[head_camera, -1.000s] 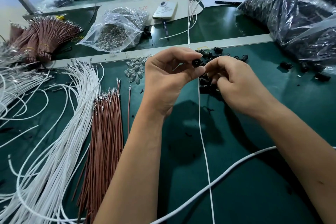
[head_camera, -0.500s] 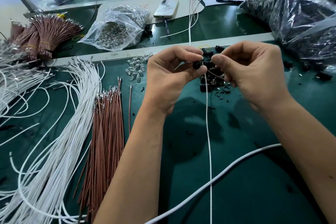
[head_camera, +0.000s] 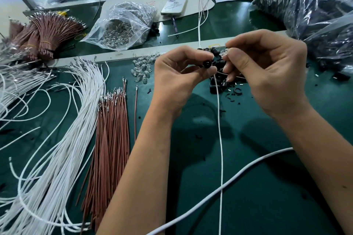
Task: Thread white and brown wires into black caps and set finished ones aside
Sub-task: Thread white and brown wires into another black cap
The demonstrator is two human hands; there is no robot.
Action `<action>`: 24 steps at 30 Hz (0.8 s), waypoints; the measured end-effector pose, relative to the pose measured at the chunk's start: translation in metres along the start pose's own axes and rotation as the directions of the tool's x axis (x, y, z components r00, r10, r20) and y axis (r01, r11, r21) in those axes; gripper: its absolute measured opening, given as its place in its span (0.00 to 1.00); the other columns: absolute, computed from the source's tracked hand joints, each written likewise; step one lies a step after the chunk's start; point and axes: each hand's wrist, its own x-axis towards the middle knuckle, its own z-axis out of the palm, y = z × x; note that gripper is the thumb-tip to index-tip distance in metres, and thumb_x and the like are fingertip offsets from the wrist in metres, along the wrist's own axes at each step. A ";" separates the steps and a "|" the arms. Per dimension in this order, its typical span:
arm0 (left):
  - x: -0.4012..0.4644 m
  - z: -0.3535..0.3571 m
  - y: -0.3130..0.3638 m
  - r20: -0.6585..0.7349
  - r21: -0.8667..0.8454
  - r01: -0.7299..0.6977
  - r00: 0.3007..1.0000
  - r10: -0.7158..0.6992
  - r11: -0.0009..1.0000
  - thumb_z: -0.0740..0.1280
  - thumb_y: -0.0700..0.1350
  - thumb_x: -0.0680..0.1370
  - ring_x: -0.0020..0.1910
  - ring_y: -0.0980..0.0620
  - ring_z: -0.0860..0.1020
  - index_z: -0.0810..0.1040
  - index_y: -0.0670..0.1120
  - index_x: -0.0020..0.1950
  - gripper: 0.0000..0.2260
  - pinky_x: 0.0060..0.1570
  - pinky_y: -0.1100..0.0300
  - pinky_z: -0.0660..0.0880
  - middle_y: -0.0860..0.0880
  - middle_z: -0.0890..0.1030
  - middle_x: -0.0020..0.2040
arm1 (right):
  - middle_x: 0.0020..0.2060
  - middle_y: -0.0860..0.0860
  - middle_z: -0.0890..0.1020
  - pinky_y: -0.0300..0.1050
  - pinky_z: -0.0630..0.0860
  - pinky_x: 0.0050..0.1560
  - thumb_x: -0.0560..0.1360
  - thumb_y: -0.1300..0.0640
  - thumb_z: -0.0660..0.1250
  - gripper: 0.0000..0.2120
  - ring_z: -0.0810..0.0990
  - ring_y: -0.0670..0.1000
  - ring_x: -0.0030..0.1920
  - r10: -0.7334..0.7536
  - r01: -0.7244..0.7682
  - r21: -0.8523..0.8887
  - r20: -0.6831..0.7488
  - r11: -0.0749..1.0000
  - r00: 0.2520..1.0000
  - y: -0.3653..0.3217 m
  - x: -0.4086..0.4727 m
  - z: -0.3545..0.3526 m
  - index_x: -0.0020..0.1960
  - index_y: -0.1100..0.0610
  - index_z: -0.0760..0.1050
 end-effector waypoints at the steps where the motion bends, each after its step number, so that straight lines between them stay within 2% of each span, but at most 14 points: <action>1: 0.000 0.000 0.000 0.001 -0.001 0.000 1.000 0.000 1.000 0.75 0.25 0.67 0.45 0.52 0.82 0.82 0.43 0.42 0.14 0.46 0.61 0.78 0.49 0.84 0.41 | 0.39 0.61 0.84 0.47 0.81 0.34 0.80 0.67 0.71 0.05 0.83 0.58 0.32 -0.010 0.010 -0.009 0.007 1.000 1.000 0.000 -0.001 0.001 0.55 0.66 0.81; 3: 0.000 0.000 0.000 0.000 0.000 0.004 1.000 -0.004 1.000 0.75 0.25 0.67 0.45 0.51 0.82 0.83 0.44 0.41 0.14 0.46 0.60 0.78 0.48 0.84 0.41 | 0.39 0.59 0.85 0.44 0.81 0.34 0.79 0.67 0.72 0.05 0.83 0.56 0.32 -0.035 0.036 -0.019 0.026 0.999 0.999 0.000 -0.002 0.002 0.54 0.66 0.81; 8: 0.000 -0.001 0.000 -0.023 0.027 0.022 0.999 -0.022 0.999 0.76 0.26 0.67 0.42 0.53 0.82 0.83 0.46 0.41 0.15 0.46 0.61 0.78 0.50 0.85 0.40 | 0.37 0.57 0.83 0.45 0.79 0.30 0.81 0.62 0.70 0.04 0.82 0.55 0.31 -0.028 0.031 -0.052 0.061 0.998 0.998 0.007 -0.003 0.002 0.52 0.63 0.79; 10: 0.001 -0.001 -0.001 -0.069 0.029 0.032 0.997 -0.030 0.999 0.76 0.27 0.68 0.41 0.52 0.81 0.82 0.44 0.43 0.13 0.46 0.60 0.78 0.48 0.85 0.41 | 0.39 0.58 0.83 0.45 0.77 0.27 0.83 0.64 0.66 0.01 0.83 0.55 0.34 0.080 -0.080 0.001 0.053 0.997 0.995 0.012 0.000 0.003 0.52 0.61 0.76; 11: 0.002 -0.001 -0.001 -0.096 0.021 0.045 0.994 -0.043 0.999 0.76 0.28 0.68 0.41 0.52 0.81 0.82 0.43 0.44 0.13 0.46 0.61 0.78 0.48 0.85 0.41 | 0.39 0.57 0.83 0.44 0.75 0.25 0.82 0.67 0.63 0.04 0.82 0.54 0.33 0.175 -0.177 0.053 0.042 0.983 0.984 0.014 0.001 0.004 0.50 0.59 0.75; 13: 0.002 -0.001 -0.001 -0.121 0.007 0.100 0.988 -0.098 0.995 0.76 0.29 0.69 0.38 0.53 0.80 0.81 0.43 0.46 0.11 0.44 0.62 0.77 0.48 0.85 0.40 | 0.32 0.54 0.78 0.39 0.66 0.22 0.76 0.69 0.57 0.12 0.73 0.50 0.28 0.387 -0.388 0.156 0.037 0.909 0.921 0.019 0.003 0.006 0.44 0.56 0.76; 15: 0.001 0.001 -0.001 -0.110 0.014 0.176 0.979 -0.173 0.984 0.77 0.32 0.70 0.37 0.52 0.80 0.81 0.44 0.46 0.11 0.40 0.62 0.76 0.48 0.84 0.40 | 0.25 0.49 0.69 0.37 0.58 0.25 0.69 0.65 0.54 0.15 0.62 0.47 0.24 0.493 -0.495 0.122 0.046 0.860 0.869 0.021 0.003 0.007 0.36 0.54 0.78; 17: 0.001 0.002 -0.002 -0.095 0.010 0.229 0.969 -0.227 0.973 0.76 0.34 0.72 0.37 0.50 0.79 0.81 0.46 0.49 0.11 0.38 0.60 0.75 0.47 0.83 0.39 | 0.23 0.46 0.67 0.38 0.57 0.26 0.72 0.58 0.56 0.16 0.60 0.46 0.24 0.494 -0.497 0.028 0.075 0.867 0.866 0.022 0.000 0.008 0.33 0.56 0.80; 20: 0.001 0.004 -0.002 -0.086 -0.063 0.292 0.951 -0.297 0.954 0.75 0.34 0.74 0.34 0.51 0.80 0.82 0.44 0.51 0.09 0.35 0.62 0.73 0.47 0.82 0.37 | 0.24 0.49 0.70 0.42 0.62 0.28 0.81 0.43 0.61 0.25 0.65 0.46 0.26 0.416 -0.396 -0.158 0.121 0.905 0.901 0.021 -0.003 0.009 0.39 0.62 0.81; 22: 0.001 0.006 -0.003 -0.095 -0.119 0.332 0.934 -0.344 0.936 0.74 0.35 0.74 0.34 0.52 0.80 0.82 0.44 0.49 0.07 0.35 0.65 0.74 0.47 0.82 0.38 | 0.27 0.56 0.77 0.45 0.66 0.29 0.81 0.43 0.66 0.22 0.70 0.47 0.29 0.349 -0.305 -0.255 0.151 0.918 0.925 0.019 -0.004 0.010 0.43 0.61 0.83; 24: 0.001 0.006 -0.003 -0.094 -0.201 0.376 0.912 -0.400 0.905 0.73 0.36 0.75 0.35 0.54 0.79 0.83 0.44 0.48 0.04 0.36 0.66 0.76 0.47 0.82 0.38 | 0.33 0.63 0.81 0.49 0.68 0.31 0.81 0.51 0.70 0.12 0.72 0.50 0.31 0.318 -0.267 -0.264 0.176 0.927 0.932 0.018 -0.004 0.009 0.44 0.58 0.84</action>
